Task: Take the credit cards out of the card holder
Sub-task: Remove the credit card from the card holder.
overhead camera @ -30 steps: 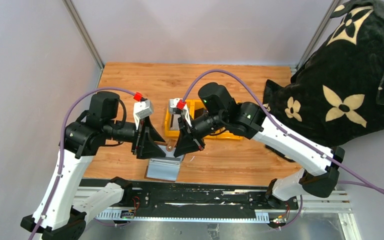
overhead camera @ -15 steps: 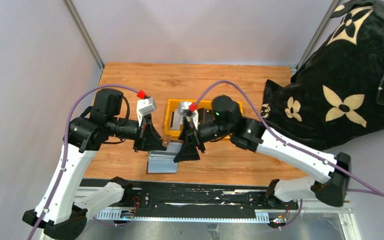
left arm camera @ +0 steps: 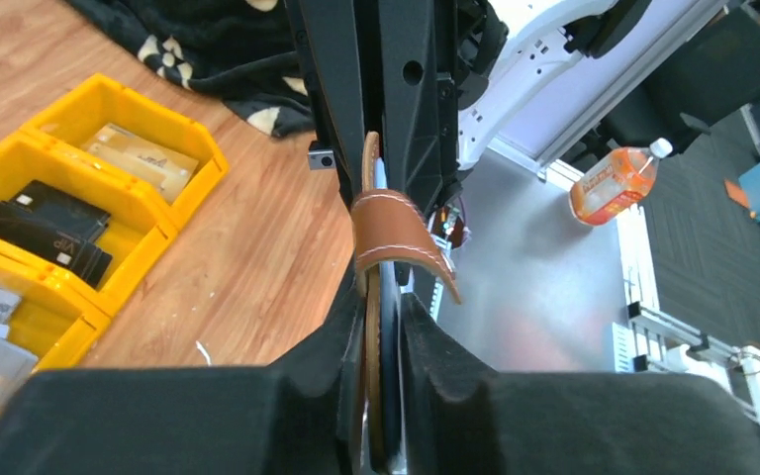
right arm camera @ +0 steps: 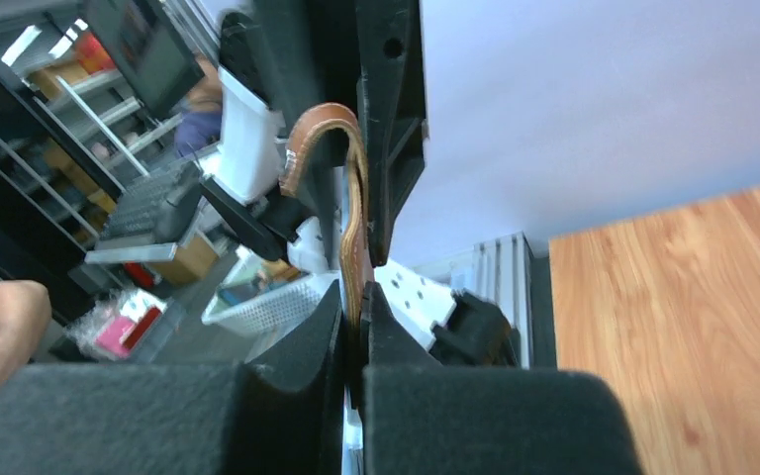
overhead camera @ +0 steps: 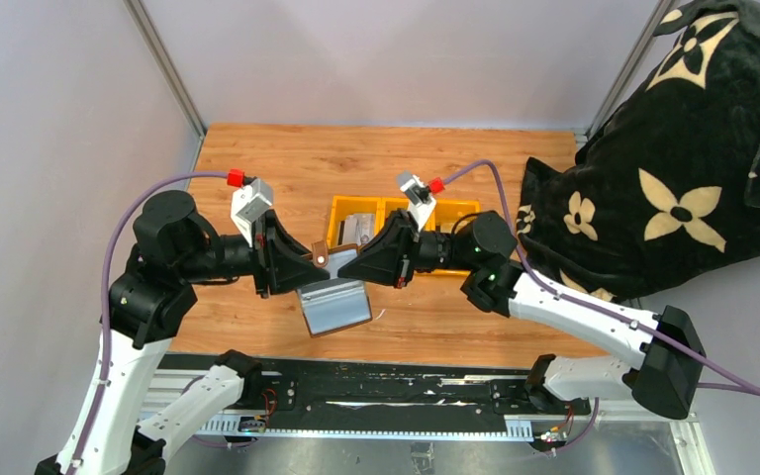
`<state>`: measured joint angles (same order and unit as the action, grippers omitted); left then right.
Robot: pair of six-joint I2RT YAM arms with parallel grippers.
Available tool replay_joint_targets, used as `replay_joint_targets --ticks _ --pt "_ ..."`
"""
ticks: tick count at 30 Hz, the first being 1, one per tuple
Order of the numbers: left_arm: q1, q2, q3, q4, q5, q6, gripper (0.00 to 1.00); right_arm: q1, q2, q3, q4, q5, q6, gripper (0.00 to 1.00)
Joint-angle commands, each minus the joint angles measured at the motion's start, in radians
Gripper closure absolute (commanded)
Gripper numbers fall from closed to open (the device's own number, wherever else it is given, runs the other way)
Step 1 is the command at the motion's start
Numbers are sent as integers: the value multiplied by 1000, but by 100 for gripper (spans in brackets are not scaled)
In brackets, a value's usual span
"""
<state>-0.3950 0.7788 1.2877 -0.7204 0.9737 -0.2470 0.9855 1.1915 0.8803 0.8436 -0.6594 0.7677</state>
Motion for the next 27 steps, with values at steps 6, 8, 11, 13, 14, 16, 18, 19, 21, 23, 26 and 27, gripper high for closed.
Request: replay_joint_targets --ticks 6,8,11,13,14,16,18,19,21,23,26,27 --pt "-4 38 42 -189 3 177 38 5 92 477 -1021 -196 -397 100" --pt "-4 55 56 -237 23 239 38 21 157 588 -1241 -187 -506 100" --pt "-4 63 58 -279 34 292 40 49 235 727 -1471 -144 -623 100" --pt "-4 63 59 -295 39 306 42 74 275 810 -1579 -117 -683 100" --pt "-4 64 56 -304 44 315 44 82 293 834 -1614 -106 -703 100" --pt "-4 64 46 -336 55 344 49 94 309 869 -1655 -93 -726 100" --pt "-5 64 20 -368 70 373 54 104 318 896 -1670 -91 -742 100" --pt "-5 63 2 -380 78 382 56 110 324 910 -1678 -91 -749 100" --pt "-5 61 -43 -392 98 387 58 119 341 943 -1694 -91 -759 100" --pt "-5 56 -85 -393 121 381 54 131 366 983 -1726 -88 -763 100" --pt "-5 53 -113 -395 140 373 50 151 413 1049 -1793 -77 -808 100" --pt "-5 55 -113 -393 145 371 50 160 430 1077 -1817 -69 -818 100"
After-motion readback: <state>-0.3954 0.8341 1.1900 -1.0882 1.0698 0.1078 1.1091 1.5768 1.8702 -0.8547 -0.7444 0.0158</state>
